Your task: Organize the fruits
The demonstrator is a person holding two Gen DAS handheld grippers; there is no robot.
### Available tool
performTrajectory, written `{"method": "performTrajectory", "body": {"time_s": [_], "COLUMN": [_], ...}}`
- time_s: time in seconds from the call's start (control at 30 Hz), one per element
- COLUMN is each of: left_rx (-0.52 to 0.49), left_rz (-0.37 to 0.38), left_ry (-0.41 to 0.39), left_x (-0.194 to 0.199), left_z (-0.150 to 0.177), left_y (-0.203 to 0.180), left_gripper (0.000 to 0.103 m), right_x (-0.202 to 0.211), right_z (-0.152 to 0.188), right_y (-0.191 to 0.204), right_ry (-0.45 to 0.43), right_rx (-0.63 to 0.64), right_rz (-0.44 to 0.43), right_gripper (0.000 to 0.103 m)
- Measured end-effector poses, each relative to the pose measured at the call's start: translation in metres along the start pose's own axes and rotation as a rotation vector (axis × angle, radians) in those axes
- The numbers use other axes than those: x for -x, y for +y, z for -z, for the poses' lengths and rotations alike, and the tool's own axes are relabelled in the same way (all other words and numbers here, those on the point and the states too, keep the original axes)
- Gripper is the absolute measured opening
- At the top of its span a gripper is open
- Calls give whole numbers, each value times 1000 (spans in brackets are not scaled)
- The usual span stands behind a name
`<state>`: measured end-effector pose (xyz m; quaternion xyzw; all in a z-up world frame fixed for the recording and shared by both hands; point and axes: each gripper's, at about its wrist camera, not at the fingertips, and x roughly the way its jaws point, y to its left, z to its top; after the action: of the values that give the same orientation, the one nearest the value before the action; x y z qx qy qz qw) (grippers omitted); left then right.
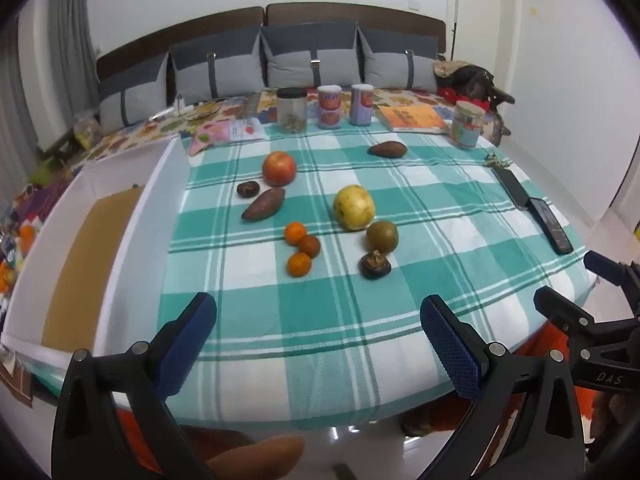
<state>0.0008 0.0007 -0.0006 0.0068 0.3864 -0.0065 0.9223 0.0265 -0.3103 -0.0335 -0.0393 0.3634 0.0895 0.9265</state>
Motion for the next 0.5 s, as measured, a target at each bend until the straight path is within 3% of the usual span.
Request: {"method": "performTrajectory", "body": {"time_s": [0.5], "left_rx": [40], "left_rz": [28], "left_ry": [11], "left_x": [5], "left_z": [7], "left_y": [7], "left_gripper": [102], "right_x": [12], "right_z": [0], "right_y": [5], "right_ry": [-41], "right_rx": [-16], "right_rz": [-46], "right_gripper": [103]}}
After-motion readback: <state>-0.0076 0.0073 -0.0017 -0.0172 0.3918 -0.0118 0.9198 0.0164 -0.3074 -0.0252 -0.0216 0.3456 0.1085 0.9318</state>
